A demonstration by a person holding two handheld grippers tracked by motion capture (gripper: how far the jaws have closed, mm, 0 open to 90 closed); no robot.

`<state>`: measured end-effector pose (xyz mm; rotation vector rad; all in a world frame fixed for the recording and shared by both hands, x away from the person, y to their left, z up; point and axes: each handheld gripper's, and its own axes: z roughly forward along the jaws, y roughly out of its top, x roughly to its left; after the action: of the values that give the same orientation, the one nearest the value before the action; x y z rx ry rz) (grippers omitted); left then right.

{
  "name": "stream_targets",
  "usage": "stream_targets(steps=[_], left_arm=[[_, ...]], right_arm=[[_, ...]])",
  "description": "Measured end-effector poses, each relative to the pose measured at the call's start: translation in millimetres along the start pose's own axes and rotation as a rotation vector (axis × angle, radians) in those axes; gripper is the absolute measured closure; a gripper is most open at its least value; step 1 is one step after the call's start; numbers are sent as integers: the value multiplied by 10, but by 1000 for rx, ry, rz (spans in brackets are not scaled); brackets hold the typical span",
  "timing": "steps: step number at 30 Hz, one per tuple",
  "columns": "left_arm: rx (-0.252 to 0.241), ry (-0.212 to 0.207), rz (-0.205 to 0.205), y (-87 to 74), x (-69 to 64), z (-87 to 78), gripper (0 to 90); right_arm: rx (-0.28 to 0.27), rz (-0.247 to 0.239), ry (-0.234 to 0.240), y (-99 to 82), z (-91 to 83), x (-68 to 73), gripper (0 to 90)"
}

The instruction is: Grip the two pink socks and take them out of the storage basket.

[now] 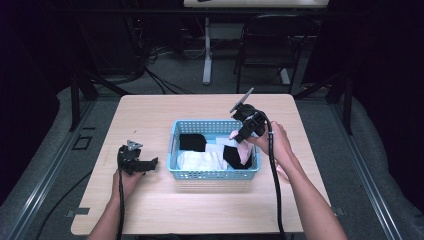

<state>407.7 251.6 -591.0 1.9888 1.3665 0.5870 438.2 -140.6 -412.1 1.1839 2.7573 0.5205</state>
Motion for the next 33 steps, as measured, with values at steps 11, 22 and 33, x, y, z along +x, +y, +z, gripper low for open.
stream_targets(steps=[11, 22, 33], left_arm=[[0, 0, 0, 0, 0, 0, 69], [-2, 0, -4, -1, -3, 1, 69], [-1, 1, -3, 0, -3, 1, 70]], right_arm=[[-24, -5, -25, 52, -296, -17, 764], [-48, 27, -53, -64, -539, -146, 765], [-42, 98, -102, -364, -675, -459, 765]])
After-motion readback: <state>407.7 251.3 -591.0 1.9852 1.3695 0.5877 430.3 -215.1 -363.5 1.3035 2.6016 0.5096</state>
